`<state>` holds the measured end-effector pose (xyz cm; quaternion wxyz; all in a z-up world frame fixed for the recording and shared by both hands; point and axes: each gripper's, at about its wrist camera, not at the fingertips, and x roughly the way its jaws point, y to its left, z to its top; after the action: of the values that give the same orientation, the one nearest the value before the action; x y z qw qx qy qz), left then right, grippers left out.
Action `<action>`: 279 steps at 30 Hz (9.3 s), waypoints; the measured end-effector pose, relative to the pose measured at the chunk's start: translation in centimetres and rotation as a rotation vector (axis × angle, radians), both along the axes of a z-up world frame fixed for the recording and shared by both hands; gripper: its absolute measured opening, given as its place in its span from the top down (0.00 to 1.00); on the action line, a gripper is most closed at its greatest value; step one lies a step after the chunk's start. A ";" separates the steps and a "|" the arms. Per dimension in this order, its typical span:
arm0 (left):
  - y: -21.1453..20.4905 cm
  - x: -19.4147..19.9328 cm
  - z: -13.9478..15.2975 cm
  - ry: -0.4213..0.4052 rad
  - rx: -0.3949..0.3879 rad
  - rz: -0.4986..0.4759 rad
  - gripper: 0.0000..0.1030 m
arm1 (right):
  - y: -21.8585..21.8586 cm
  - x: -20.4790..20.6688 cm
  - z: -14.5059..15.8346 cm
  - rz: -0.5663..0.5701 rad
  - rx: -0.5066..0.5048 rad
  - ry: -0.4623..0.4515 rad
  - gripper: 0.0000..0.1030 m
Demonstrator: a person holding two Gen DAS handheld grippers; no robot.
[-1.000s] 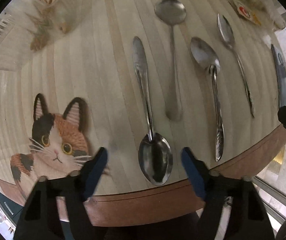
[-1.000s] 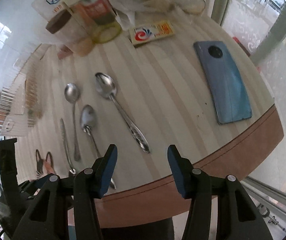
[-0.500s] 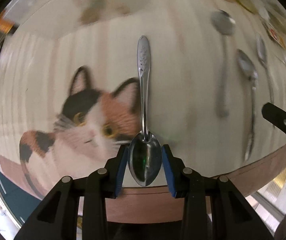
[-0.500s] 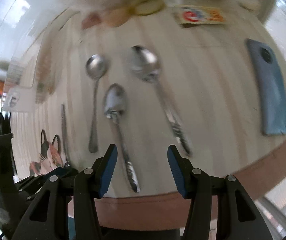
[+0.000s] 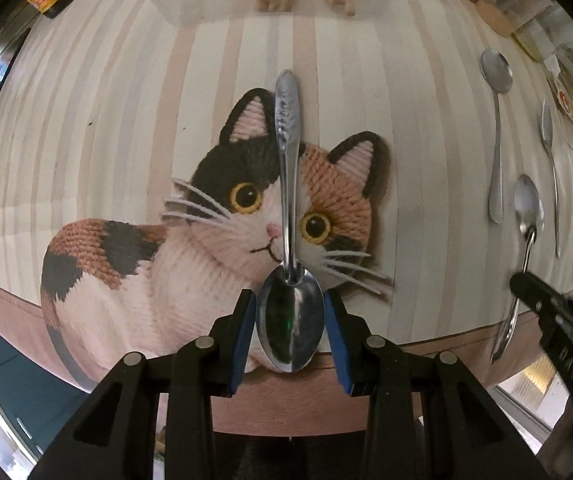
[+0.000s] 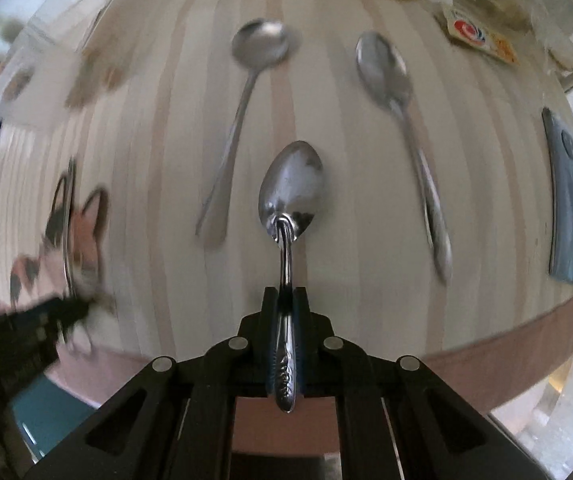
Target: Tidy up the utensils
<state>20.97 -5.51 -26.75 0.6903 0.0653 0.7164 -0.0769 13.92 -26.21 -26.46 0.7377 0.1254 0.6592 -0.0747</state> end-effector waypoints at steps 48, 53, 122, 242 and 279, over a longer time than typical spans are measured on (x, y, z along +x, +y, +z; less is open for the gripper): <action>-3.1 4.3 20.1 -0.426 -0.179 -0.063 0.70 | 0.1 5.0 14.8 -0.055 0.116 -0.342 0.98; -1.8 9.2 20.4 -0.435 -0.148 -0.032 0.70 | 1.3 11.1 16.9 -0.011 0.136 -0.391 0.98; -19.4 6.3 2.2 -0.181 0.049 -0.240 0.09 | -14.0 4.2 -1.2 -0.234 -0.039 -0.123 0.93; -12.9 5.2 16.9 -0.524 -0.175 -0.232 0.63 | -10.4 2.8 12.3 -0.258 -0.038 -0.419 0.94; -0.6 20.5 18.1 -0.416 -0.187 0.049 0.62 | 4.2 25.6 16.3 0.042 0.211 -0.424 0.94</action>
<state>41.48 -6.06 -8.61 0.8279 -0.0020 0.5498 -0.1109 39.47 -22.04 -10.12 0.8438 0.2009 0.4961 0.0382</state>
